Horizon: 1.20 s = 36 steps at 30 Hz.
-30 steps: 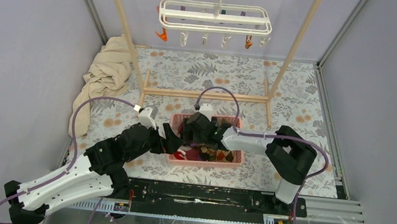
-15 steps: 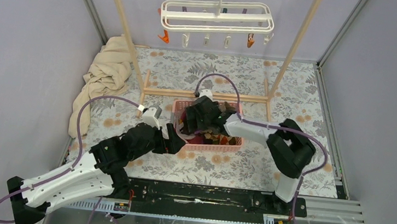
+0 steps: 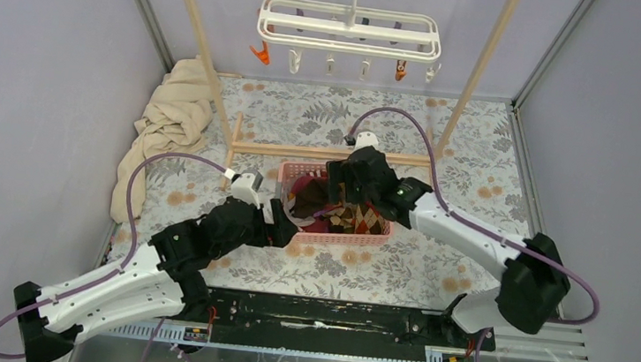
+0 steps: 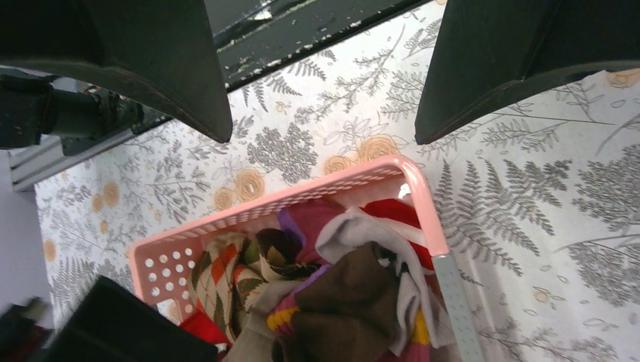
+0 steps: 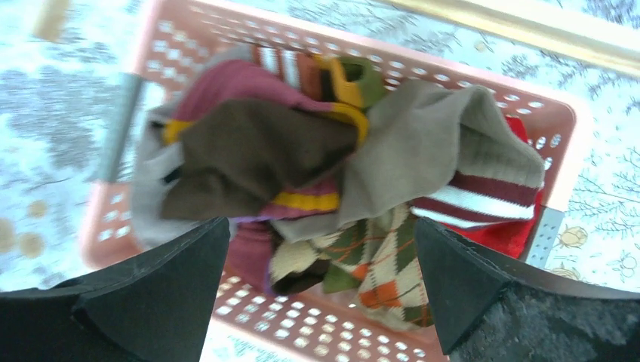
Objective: Remove the socks clipped to the hanger
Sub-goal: Move the bin to the center of the board.
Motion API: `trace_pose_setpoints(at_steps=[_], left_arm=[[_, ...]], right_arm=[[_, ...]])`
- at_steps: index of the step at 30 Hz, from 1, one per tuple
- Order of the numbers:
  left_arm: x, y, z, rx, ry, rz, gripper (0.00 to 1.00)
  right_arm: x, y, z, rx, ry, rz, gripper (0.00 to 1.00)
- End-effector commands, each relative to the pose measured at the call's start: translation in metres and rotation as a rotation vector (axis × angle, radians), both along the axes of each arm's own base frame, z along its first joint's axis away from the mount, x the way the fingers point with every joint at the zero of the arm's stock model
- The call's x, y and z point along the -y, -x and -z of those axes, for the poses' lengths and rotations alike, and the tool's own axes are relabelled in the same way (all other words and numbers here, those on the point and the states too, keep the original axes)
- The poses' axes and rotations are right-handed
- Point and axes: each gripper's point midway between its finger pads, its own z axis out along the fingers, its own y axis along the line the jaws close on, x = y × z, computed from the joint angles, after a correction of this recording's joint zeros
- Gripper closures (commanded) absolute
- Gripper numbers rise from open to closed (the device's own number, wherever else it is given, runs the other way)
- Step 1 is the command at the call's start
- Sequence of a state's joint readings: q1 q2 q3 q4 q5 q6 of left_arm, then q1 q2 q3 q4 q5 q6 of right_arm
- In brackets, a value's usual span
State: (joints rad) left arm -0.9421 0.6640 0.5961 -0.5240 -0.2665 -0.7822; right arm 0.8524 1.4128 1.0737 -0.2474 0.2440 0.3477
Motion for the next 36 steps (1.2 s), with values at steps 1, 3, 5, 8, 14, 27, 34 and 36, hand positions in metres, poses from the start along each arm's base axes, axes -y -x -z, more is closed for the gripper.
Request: trace_pose_setpoints(at_steps=[1,3,5,8,14,27,34,36], left_arm=[[-0.011,-0.022,-0.021,0.121,-0.045,-0.070,0.02],[-0.023,-0.031,-0.020,0.156,-0.115,-0.120,0.02],[-0.035,-0.040,-0.018,0.180,-0.179,-0.170,0.02],[-0.048,-0.050,-0.019,0.205,-0.207,-0.231,0.02],[-0.061,-0.071,-0.029,0.233,-0.157,-0.307,0.02],[-0.064,-0.085,-0.060,0.283,-0.141,-0.339,0.02],[-0.069,-0.081,-0.085,0.320,-0.091,-0.357,0.02],[-0.073,-0.082,-0.094,0.330,-0.084,-0.375,0.02]], right_arm=[[0.028,-0.026,0.051,-0.083,0.107,0.099,0.00],[0.026,-0.037,0.065,-0.104,0.100,0.105,0.00],[0.023,-0.045,0.079,-0.129,0.093,0.101,0.00],[0.016,-0.053,0.101,-0.171,0.090,0.087,0.00],[0.020,-0.060,0.147,-0.248,0.108,0.113,0.00],[0.033,-0.057,0.104,-0.194,0.070,0.075,0.00],[0.053,-0.023,0.019,-0.057,-0.029,0.023,0.00],[0.058,-0.013,-0.009,0.003,-0.077,0.007,0.00]])
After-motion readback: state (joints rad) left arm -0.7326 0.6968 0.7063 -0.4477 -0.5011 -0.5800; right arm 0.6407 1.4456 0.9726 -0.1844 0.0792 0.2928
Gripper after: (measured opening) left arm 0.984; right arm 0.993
